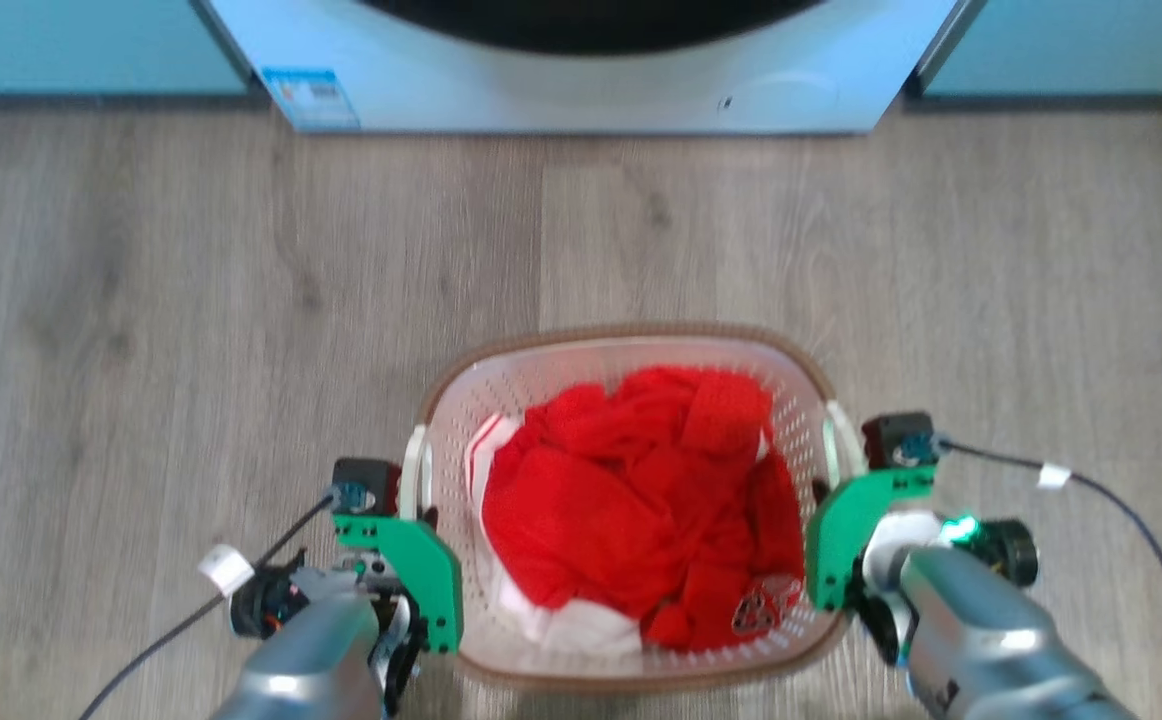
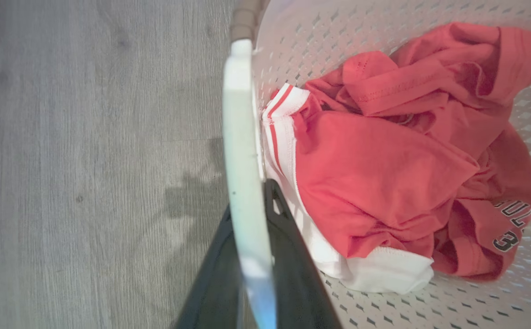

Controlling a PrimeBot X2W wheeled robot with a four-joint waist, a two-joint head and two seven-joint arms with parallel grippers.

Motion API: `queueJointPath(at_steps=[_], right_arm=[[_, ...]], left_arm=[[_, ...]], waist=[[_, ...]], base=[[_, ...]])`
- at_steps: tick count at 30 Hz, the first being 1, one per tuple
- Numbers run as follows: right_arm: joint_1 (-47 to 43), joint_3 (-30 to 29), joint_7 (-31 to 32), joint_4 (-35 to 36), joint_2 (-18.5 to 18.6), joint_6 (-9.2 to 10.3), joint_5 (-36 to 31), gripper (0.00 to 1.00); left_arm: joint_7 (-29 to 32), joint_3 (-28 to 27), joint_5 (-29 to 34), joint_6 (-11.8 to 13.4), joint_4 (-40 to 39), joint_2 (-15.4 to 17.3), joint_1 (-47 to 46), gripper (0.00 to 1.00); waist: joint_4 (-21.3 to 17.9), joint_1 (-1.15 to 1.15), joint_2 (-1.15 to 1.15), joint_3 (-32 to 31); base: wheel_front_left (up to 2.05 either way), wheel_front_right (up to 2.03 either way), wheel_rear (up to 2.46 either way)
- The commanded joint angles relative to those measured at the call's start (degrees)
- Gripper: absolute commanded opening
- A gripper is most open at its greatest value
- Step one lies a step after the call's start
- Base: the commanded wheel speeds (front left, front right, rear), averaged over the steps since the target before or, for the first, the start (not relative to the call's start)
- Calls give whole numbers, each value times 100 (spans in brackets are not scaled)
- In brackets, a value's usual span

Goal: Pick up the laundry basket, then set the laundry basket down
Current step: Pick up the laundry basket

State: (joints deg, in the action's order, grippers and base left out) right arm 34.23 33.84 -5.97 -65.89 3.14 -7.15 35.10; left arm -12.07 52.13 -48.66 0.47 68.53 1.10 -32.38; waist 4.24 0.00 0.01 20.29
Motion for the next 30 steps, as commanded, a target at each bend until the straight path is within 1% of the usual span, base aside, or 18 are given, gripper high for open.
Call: queueJointPath(at_steps=[1,9,18,30], right_arm=[[-211,210,23,32,-26,-34,77,0],[-602,818,255,15,-26,-34,665,0],[-815,1305,405,-45,-26,-34,1141,0],[-918,1782,611,-163,-26,-34,1560,0]], left_arm=[[-15,-60,-49,9,57,177,0,0],[198,172,-189,-24,208,177,367,0],[441,373,-309,-53,282,177,648,0],[758,527,-432,-84,381,177,788,0]], waist=[[-114,0,-1,-368],[-246,0,-1,-1031],[-263,0,-1,-1551],[-270,0,-1,-1870]], base=[[0,0,0],[0,0,0],[0,0,0],[0,0,0]])
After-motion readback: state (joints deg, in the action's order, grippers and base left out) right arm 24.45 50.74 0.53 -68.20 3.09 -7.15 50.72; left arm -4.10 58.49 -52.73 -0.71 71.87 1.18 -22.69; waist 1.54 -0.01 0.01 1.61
